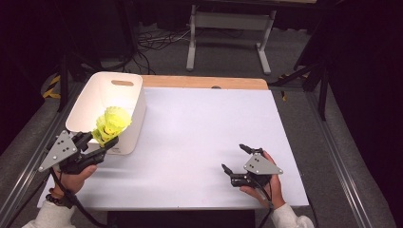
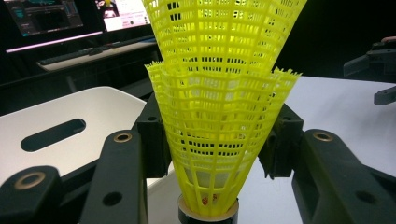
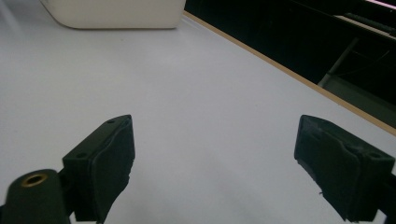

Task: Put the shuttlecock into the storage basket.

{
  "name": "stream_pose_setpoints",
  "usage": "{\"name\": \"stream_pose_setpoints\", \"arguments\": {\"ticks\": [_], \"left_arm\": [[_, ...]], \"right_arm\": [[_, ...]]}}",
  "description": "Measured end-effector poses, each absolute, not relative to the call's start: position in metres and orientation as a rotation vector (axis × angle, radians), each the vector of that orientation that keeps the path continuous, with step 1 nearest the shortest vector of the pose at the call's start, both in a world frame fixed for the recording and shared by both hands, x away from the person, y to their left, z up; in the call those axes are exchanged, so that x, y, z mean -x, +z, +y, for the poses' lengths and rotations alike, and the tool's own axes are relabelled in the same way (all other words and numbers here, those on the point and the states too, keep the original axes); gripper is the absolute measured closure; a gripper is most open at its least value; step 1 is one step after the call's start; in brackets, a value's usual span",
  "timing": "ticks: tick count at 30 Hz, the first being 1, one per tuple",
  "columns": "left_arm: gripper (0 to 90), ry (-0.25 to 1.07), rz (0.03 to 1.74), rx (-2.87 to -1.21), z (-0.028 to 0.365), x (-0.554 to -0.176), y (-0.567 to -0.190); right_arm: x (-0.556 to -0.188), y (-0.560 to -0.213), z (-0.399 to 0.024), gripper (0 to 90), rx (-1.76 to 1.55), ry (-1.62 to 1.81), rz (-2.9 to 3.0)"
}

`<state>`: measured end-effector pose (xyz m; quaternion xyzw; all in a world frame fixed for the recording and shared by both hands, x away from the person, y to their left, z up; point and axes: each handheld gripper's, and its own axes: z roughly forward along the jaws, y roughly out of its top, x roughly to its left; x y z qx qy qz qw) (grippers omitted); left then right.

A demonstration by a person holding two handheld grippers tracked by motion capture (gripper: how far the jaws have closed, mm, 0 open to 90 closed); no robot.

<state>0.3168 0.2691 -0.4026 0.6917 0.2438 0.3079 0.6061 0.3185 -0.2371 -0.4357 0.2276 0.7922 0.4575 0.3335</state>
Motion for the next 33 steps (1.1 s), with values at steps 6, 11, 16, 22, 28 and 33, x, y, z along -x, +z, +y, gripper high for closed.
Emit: {"name": "stream_pose_setpoints", "arguments": {"ticks": [6, 11, 16, 22, 28, 33], "left_arm": [[53.5, 0.709, 0.569, -1.589, 0.271, -0.316, -0.401], [53.5, 0.708, 0.573, -1.593, 0.270, -0.317, -0.401], [53.6, 0.705, 0.568, -1.607, 0.266, -0.318, -0.401], [53.5, 0.706, 0.562, -1.602, 0.263, -0.318, -0.400], [53.5, 0.670, 0.569, -1.587, 0.257, -0.321, -0.399], [53.4, 0.654, 0.563, -1.595, 0.253, -0.324, -0.394]], "right_arm": [[-0.319, -0.436, -0.237, 13.1, -0.597, 1.195, 2.069], [-0.319, -0.436, -0.237, 13.1, -0.601, 1.197, 2.072], [-0.319, -0.436, -0.237, 13.1, -0.602, 1.198, 2.071], [-0.319, -0.435, -0.237, 13.1, -0.600, 1.203, 2.067], [-0.319, -0.435, -0.237, 13.1, -0.608, 1.206, 2.064], [-0.323, -0.435, -0.241, 13.1, -0.635, 1.218, 2.064]]}}
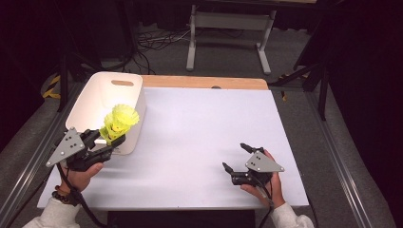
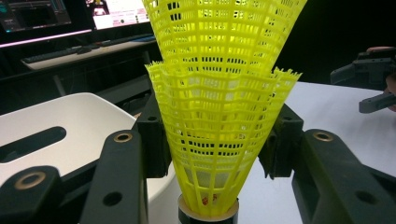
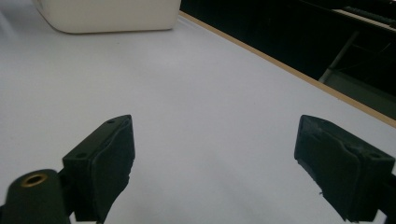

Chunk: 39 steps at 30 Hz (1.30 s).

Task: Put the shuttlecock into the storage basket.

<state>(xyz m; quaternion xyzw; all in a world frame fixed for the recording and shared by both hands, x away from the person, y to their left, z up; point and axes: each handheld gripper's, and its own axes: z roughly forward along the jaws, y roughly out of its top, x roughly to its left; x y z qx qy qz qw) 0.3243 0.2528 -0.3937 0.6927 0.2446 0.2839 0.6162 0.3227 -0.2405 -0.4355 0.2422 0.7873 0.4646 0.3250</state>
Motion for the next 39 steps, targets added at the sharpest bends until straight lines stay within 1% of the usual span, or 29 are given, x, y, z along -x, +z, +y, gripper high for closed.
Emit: {"name": "stream_pose_setpoints", "arguments": {"ticks": [13, 18, 23, 25, 32, 36, 39], "left_arm": [[53.0, 0.666, 0.587, -1.560, 0.265, -0.338, -0.373], [52.2, 0.649, 0.610, -1.554, 0.270, -0.348, -0.367], [50.2, 0.634, 0.660, -1.555, 0.271, -0.363, -0.359], [50.0, 0.627, 0.650, -1.570, 0.270, -0.367, -0.356], [52.0, 0.649, 0.635, -1.595, 0.262, -0.385, -0.345], [52.1, 0.662, 0.654, -1.600, 0.260, -0.398, -0.342], [51.7, 0.643, 0.670, -1.596, 0.260, -0.411, -0.341]], "right_arm": [[-0.324, -0.436, -0.241, 12.9, -0.653, 1.227, 2.067], [-0.324, -0.437, -0.242, 12.9, -0.658, 1.230, 2.069], [-0.325, -0.438, -0.241, 12.9, -0.658, 1.221, 2.075], [-0.324, -0.438, -0.240, 12.9, -0.652, 1.219, 2.079], [-0.325, -0.440, -0.239, 12.9, -0.659, 1.204, 2.090], [-0.325, -0.439, -0.239, 13.0, -0.659, 1.203, 2.088], [-0.325, -0.439, -0.239, 13.0, -0.657, 1.201, 2.092]]}}
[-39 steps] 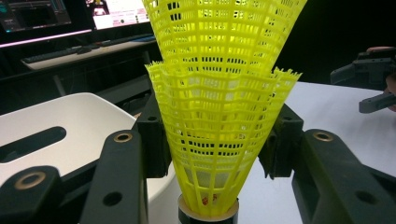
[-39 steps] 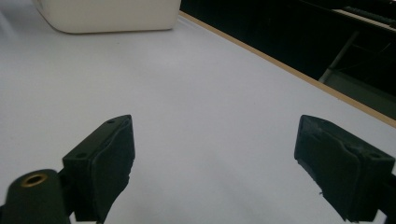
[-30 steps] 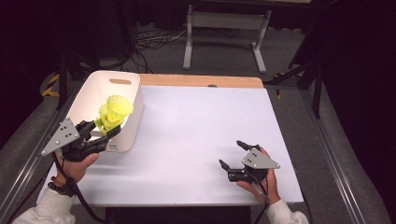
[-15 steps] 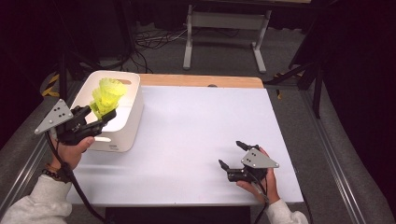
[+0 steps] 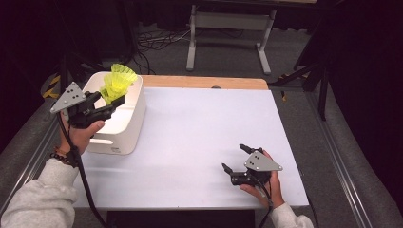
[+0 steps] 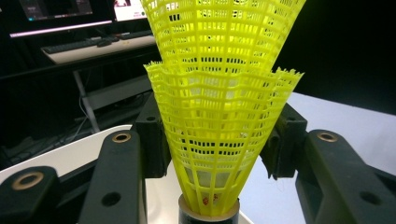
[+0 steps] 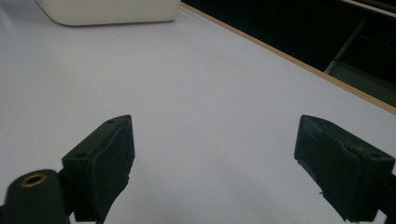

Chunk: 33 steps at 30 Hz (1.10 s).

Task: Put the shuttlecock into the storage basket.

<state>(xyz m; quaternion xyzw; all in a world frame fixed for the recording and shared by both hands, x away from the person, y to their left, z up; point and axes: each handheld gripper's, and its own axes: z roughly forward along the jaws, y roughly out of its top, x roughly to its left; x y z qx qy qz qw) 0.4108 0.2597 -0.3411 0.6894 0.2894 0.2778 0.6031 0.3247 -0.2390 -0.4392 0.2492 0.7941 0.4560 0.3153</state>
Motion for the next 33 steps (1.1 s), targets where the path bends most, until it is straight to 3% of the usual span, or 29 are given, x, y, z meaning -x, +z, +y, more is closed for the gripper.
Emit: {"name": "stream_pose_setpoints", "arguments": {"ticks": [12, 33], "left_arm": [[50.9, 0.619, 0.719, -1.668, 0.257, -0.452, -0.339], [52.1, 0.598, 0.909, -1.809, 0.262, -0.491, -0.350]], "right_arm": [[-0.326, -0.440, -0.239, 13.1, -0.650, 1.193, 2.109], [-0.329, -0.441, -0.238, 13.1, -0.654, 1.200, 2.121]]}}
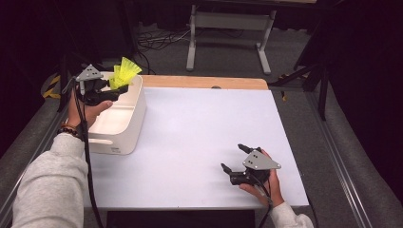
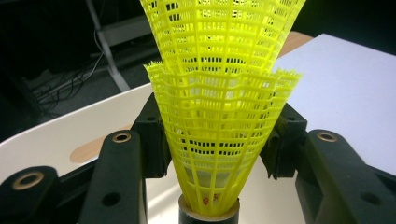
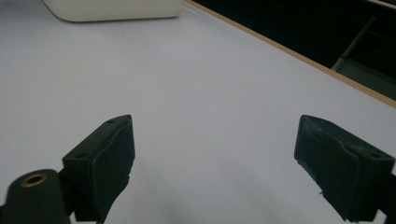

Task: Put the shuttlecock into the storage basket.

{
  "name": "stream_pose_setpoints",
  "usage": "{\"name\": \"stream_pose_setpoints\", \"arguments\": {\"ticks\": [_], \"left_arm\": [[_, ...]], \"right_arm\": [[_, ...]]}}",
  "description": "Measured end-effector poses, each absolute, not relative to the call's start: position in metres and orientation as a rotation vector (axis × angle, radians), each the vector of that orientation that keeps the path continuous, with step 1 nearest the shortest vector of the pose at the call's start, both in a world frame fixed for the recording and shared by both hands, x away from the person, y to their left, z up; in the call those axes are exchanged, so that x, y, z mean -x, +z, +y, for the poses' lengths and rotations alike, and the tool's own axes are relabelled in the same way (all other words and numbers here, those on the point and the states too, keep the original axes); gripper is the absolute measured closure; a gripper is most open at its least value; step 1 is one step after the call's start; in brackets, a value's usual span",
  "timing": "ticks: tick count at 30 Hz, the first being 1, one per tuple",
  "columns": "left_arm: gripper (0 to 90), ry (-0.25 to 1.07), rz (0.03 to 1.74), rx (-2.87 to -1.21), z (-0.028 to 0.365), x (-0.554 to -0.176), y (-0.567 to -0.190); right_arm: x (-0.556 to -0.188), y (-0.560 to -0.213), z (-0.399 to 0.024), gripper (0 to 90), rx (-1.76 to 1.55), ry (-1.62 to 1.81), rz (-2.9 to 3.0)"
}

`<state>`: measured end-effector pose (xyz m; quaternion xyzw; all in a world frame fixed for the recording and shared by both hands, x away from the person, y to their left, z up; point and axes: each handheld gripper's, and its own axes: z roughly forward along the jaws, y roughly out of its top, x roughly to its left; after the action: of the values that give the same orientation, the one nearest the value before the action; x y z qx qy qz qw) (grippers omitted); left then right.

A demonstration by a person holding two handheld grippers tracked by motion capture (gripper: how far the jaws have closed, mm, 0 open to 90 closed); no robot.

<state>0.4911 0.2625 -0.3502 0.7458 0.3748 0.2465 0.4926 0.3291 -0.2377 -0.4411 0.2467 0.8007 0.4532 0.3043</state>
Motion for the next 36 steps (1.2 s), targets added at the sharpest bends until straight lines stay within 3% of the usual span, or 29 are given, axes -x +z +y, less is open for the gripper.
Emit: {"name": "stream_pose_setpoints", "arguments": {"ticks": [18, 36], "left_arm": [[52.1, 0.625, 1.058, -1.965, 0.265, -0.516, -0.363], [48.9, 0.550, 1.139, -2.123, 0.257, -0.528, -0.379]], "right_arm": [[-0.333, -0.446, -0.235, 13.5, -0.657, 1.192, 2.152], [-0.334, -0.445, -0.235, 13.9, -0.659, 1.196, 2.138]]}}
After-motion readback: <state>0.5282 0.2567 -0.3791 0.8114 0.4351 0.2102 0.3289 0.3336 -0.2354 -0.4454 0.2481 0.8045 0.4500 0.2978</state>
